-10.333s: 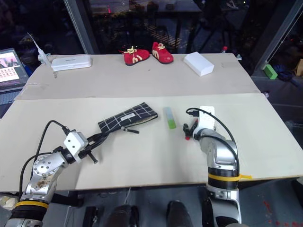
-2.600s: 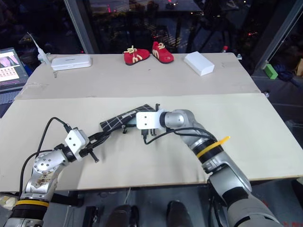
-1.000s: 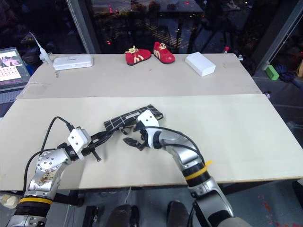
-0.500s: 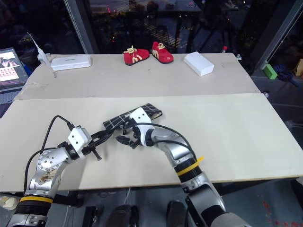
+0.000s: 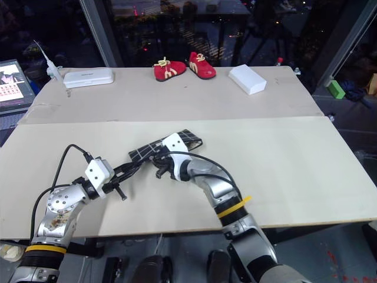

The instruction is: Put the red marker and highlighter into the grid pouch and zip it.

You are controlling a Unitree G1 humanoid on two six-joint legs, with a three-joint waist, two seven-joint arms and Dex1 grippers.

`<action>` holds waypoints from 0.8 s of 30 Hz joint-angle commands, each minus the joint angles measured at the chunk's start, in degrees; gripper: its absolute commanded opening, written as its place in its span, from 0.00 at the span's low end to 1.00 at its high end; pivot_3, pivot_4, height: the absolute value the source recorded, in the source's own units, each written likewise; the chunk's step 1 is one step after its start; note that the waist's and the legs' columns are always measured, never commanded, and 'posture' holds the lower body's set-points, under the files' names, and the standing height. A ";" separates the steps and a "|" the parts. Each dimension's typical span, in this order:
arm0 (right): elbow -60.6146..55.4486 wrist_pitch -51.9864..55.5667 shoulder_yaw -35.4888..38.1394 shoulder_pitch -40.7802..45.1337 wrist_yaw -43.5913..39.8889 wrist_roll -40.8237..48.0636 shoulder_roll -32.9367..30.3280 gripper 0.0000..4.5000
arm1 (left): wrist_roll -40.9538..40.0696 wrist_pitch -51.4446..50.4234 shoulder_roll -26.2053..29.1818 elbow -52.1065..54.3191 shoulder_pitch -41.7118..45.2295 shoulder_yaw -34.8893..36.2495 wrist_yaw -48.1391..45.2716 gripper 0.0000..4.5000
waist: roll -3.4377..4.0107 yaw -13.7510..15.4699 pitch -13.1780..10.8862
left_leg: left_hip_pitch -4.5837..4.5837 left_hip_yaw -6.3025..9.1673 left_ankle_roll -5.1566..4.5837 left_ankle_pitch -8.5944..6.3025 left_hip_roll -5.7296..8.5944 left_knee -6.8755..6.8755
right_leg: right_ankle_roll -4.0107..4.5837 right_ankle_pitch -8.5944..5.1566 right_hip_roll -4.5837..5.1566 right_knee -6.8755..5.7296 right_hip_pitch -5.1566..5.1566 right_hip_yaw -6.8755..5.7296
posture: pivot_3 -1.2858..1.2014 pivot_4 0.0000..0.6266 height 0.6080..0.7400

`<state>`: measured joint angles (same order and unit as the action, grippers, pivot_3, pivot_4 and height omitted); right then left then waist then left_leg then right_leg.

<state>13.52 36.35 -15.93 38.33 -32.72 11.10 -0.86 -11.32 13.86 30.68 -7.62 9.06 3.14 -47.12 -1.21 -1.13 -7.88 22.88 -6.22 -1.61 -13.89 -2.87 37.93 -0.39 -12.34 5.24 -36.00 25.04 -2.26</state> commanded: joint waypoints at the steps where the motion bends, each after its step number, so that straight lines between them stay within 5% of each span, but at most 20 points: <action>1: -2.46 -1.44 1.46 0.53 -1.39 0.53 -1.37 0.01 | -0.30 1.05 -0.14 1.23 -0.18 0.32 0.40 0.00 | 0.00 0.01 0.00 | 0.00 0.00 0.00 0.00 0.00 0.00 | 0.00 0.00 0.00 0.00 0.00 0.00 | 0.52 0.24 1.00; 6: -6.20 1.27 2.41 -0.37 -6.15 1.89 -8.23 0.01 | -0.29 1.00 -0.13 1.40 -0.40 0.36 0.65 0.00 | 0.00 0.08 0.00 | 0.01 0.01 0.00 0.00 0.00 0.00 | 0.00 0.00 0.00 0.02 0.00 0.00 | 0.52 0.24 1.00; 11: -10.16 -0.31 3.77 -2.12 -12.55 1.04 -21.60 0.01 | -0.28 1.07 -0.11 1.46 -0.57 0.54 0.86 0.00 | -0.01 0.40 0.00 | 0.04 0.03 -0.03 -0.02 0.03 0.00 | -0.01 0.00 0.07 0.10 -0.03 -0.02 | 0.52 0.24 1.00; 18: -11.68 1.01 5.25 -2.87 -13.37 3.18 -23.06 0.01 | -0.48 1.10 -0.15 1.13 -0.49 0.65 0.84 0.00 | -0.01 -0.55 0.00 | -0.06 0.03 -0.03 -0.02 -0.06 -0.03 | 0.00 -0.01 -0.09 -0.02 0.00 0.01 | 0.52 0.24 1.00; 24: -13.34 2.71 4.00 -3.02 -11.39 3.87 -17.53 0.37 | -0.52 0.92 -0.29 0.83 0.35 0.61 0.95 0.00 | -0.01 -0.07 0.00 | -0.02 0.02 -0.02 -0.01 -0.02 -0.03 | 0.00 0.00 -0.03 0.00 0.00 0.01 | 0.52 0.24 1.00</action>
<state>2.67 37.62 -12.35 34.48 -44.79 13.81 -19.11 -11.31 13.93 30.49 -7.54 8.45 3.20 -46.54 -1.22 -1.20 -7.88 22.87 -6.20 -1.63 -13.90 -2.88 37.90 -0.40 -12.34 5.22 -35.99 25.04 -2.25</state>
